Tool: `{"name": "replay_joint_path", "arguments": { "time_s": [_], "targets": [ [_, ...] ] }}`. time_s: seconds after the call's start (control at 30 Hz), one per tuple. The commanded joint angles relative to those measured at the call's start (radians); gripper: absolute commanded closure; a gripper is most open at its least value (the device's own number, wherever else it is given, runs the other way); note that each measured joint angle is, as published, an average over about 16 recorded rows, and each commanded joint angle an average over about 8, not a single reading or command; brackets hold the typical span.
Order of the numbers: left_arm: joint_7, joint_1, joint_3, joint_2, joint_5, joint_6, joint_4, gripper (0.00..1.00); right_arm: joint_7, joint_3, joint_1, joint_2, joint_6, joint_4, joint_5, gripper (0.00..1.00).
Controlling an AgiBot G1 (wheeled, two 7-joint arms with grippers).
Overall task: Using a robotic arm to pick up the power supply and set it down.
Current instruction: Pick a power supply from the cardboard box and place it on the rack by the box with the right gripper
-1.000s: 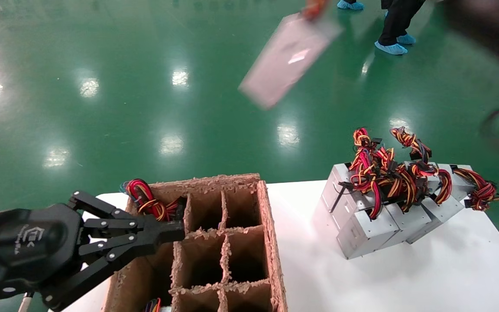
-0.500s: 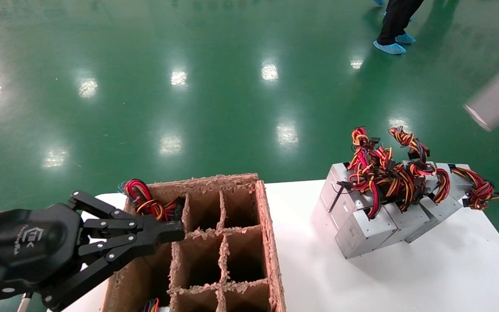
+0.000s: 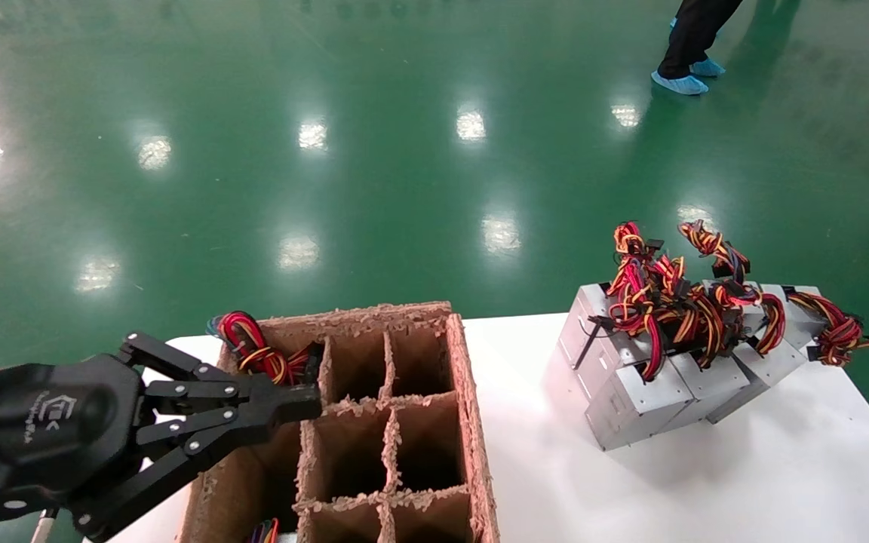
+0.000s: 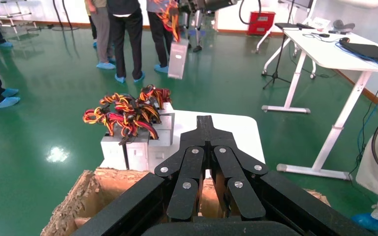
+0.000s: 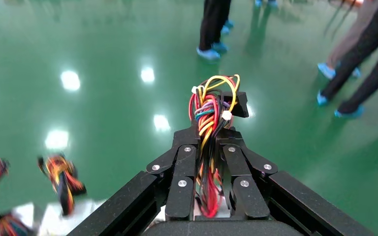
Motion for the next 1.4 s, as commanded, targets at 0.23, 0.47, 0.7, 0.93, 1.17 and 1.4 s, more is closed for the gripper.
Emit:
{"name": "replay_joint_path", "arguments": {
  "time_s": [0.23, 0.47, 0.7, 0.93, 1.17, 1.4],
  "targets": [
    [0.000, 0.000, 0.000, 0.000, 0.000, 0.000, 0.000, 1.00, 0.061, -0.008, -0.144, 0.058, 0.040, 0.036, 0.018, 1.00],
    [0.000, 0.000, 0.000, 0.000, 0.000, 0.000, 0.000, 1.00, 0.068, -0.014, -0.227, 0.064, 0.065, 0.057, 0.038, 1.00],
    [0.000, 0.000, 0.000, 0.000, 0.000, 0.000, 0.000, 1.00, 0.056, -0.020, -0.262, 0.049, 0.059, 0.072, 0.052, 1.00],
    [0.000, 0.000, 0.000, 0.000, 0.000, 0.000, 0.000, 1.00, 0.045, -0.038, -0.250, 0.007, 0.056, 0.075, 0.036, 1.00],
    [0.000, 0.000, 0.000, 0.000, 0.000, 0.000, 0.000, 1.00, 0.060, -0.077, -0.195, -0.060, 0.052, 0.069, -0.012, 1.00],
    [0.000, 0.000, 0.000, 0.000, 0.000, 0.000, 0.000, 1.00, 0.087, -0.121, -0.128, -0.116, 0.040, 0.052, -0.077, 1.00]
  ]
}}
